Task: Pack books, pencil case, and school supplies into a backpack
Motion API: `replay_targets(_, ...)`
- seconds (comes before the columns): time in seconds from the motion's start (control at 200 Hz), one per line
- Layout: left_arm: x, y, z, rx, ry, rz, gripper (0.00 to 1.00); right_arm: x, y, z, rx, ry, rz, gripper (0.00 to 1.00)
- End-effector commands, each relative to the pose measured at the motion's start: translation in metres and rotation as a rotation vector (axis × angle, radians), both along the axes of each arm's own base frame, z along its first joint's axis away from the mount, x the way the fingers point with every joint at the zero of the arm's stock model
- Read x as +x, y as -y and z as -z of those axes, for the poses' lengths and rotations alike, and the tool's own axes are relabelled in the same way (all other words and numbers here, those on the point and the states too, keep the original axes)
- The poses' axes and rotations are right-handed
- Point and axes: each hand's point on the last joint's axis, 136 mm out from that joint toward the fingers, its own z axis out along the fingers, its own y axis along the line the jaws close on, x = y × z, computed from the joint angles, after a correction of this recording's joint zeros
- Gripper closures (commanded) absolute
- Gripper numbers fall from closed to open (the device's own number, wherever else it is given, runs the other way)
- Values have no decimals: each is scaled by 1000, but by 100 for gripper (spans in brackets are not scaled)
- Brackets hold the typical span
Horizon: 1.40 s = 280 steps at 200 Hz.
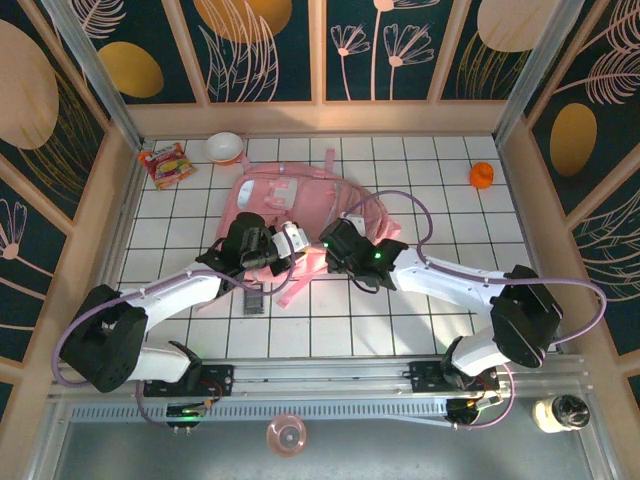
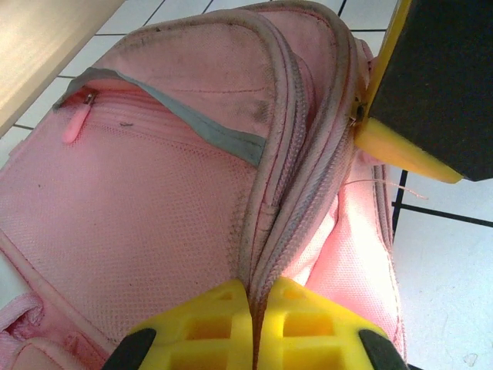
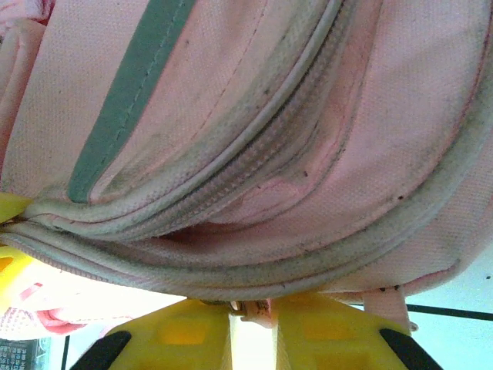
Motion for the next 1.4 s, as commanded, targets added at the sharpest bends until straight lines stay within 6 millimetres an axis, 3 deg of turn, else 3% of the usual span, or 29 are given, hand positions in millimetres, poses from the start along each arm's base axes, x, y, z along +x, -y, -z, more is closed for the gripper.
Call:
replay_targets(0.0, 5, 12, -45, -104, 67, 28, 100, 11, 7, 3, -41, 30, 46, 77)
replay_targets(0.045, 4, 12, -46, -106, 71, 29, 100, 14, 9, 3, -49, 35, 50, 75)
replay_targets(0.17, 5, 8, -40, -72, 77, 21, 100, 19, 19, 3, -71, 30, 69, 100)
replay_targets(0.35, 10, -7, -18, 42, 89, 1, 100, 11, 44, -9, -20, 5, 43, 100)
replay_targets(0.475, 12, -18, -8, 118, 79, 0, 100, 6, 72, -7, 22, -37, 45, 100)
replay_targets(0.555, 11, -20, -5, 134, 76, 4, 100, 6, 77, -6, 65, -49, 14, 100)
replay_targets(0.691, 8, -16, -4, 104, 34, 7, 100, 5, 67, -6, 109, -61, -44, 100)
replay_targets(0.841, 11, -12, -29, -95, -98, -126, 49, -4, 47, -4, 172, -93, -109, 100)
replay_targets(0.926, 20, -27, -46, -246, -204, -337, 38, -10, 39, -3, 201, -105, -119, 100)
replay_targets(1.036, 31, -78, -49, -400, -326, -753, 34, -16, 31, -1, 222, -116, -126, 100)
replay_targets(1.131, 21, -114, -33, -514, -445, -988, 40, -22, 24, 1, 231, -134, -135, 100)
replay_targets(1.306, -2, -133, 20, -664, -652, -1139, 43, -38, 7, 4, 250, -168, -162, 100)
replay_targets(1.396, 1, -130, 29, -743, -683, -1136, 43, -47, -4, 5, 268, -185, -180, 100)
